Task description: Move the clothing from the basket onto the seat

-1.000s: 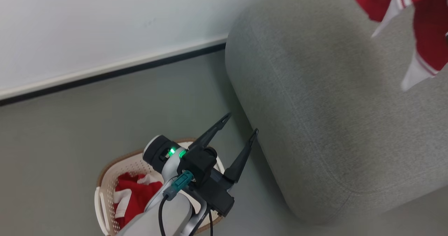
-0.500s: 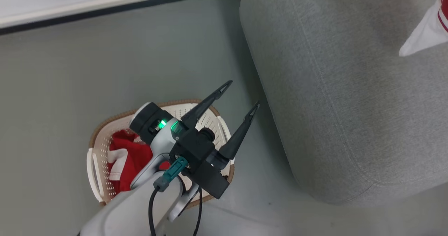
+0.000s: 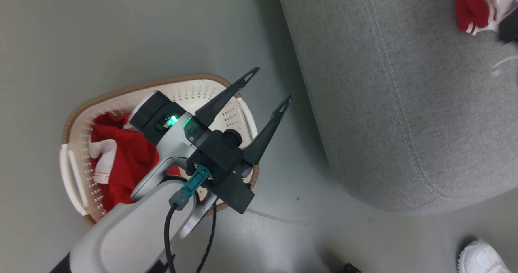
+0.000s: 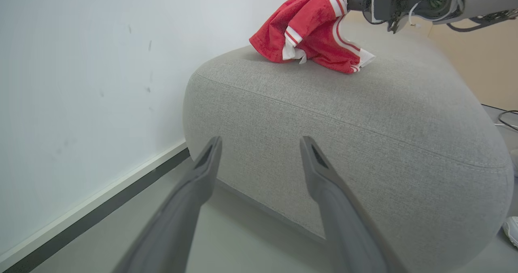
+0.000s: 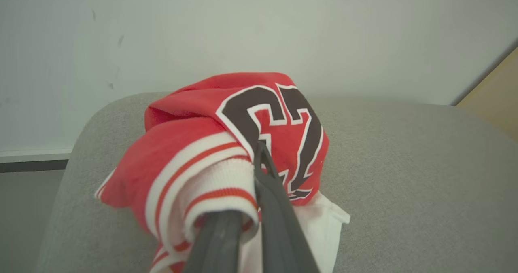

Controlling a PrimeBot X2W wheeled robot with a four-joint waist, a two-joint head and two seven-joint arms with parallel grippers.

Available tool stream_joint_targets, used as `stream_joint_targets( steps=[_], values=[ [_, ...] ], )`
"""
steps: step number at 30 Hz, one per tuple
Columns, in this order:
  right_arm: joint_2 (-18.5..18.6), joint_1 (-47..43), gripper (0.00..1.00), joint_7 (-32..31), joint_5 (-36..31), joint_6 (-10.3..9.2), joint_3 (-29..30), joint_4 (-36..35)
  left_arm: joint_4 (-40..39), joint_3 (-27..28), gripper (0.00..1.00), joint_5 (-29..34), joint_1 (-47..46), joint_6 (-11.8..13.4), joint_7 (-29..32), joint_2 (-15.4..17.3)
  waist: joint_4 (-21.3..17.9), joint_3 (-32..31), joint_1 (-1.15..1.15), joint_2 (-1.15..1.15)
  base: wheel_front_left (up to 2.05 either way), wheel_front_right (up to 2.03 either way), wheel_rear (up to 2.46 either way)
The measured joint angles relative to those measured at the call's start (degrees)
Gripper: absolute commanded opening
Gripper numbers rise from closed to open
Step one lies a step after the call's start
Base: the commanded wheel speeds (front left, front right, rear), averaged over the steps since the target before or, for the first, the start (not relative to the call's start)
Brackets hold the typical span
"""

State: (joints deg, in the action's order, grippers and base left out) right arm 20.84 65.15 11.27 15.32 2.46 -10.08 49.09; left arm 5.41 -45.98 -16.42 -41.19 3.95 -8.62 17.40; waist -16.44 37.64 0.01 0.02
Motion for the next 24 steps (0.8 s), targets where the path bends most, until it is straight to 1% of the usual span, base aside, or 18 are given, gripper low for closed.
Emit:
stream_joint_targets(
  steps=[3, 5, 6, 7, 8, 9, 18, 24],
  values=[
    [-2.2, -0.5, 0.00, 0.8, 0.2, 0.02, -0.4, 2.2, 0.2, -0.1, 1.00, 0.3, 0.0, 0.0, 0.0, 0.6, -1.1, 1.2, 0.00, 0.00, 0.00, 0.00, 0.00],
    [-2.3, -0.5, 0.00, 1.4, 0.3, 0.02, -0.4, 3.1, 0.3, -0.2, 1.00, 0.3, 0.0, 0.0, 0.0, 0.7, -1.8, 1.7, 0.00, 0.00, 0.00, 0.00, 0.00],
    [-2.3, -0.5, 0.19, 1.7, 0.3, 0.02, -0.4, 3.5, 0.5, -0.1, 1.00, 0.3, 0.0, 0.0, 0.0, 0.7, -2.1, 1.8, -0.01, -0.01, 0.00, 0.00, 0.00],
    [-2.3, -0.5, 0.42, 1.9, 0.3, 0.07, -0.5, 3.9, 0.8, 0.0, 1.00, 0.3, 0.1, 0.0, 0.0, 0.7, -2.4, 1.9, -0.01, -0.01, 0.00, 0.00, 0.00],
    [-2.2, -0.7, 0.95, 2.0, 0.3, 0.08, -0.6, 4.2, 1.1, 0.1, 1.00, 0.2, 0.3, 0.0, -0.1, 0.7, -2.6, 1.8, -0.01, -0.01, 0.00, 0.00, 0.00],
    [-2.2, -0.9, 1.00, 2.4, 0.3, 0.08, -0.6, 4.5, 1.3, 0.3, 1.00, 0.0, 0.5, 0.0, -0.2, 0.7, -2.7, 1.6, -0.01, -0.01, 0.00, 0.00, 0.00],
    [-2.6, -5.2, 1.00, 3.0, -0.3, 0.90, -1.7, 4.9, 4.0, 1.8, 1.00, -1.8, 3.1, 0.2, -2.7, 0.6, -2.8, -1.8, -0.01, -0.01, 0.00, 0.00, 0.00],
    [-3.3, -9.8, 1.00, 3.0, -1.3, 1.60, -3.2, 2.9, 6.2, 3.4, 1.00, -4.0, 4.6, 0.7, -4.1, -1.0, -2.4, -5.8, -0.02, -0.01, 0.00, 0.00, 0.00]
  ],
)
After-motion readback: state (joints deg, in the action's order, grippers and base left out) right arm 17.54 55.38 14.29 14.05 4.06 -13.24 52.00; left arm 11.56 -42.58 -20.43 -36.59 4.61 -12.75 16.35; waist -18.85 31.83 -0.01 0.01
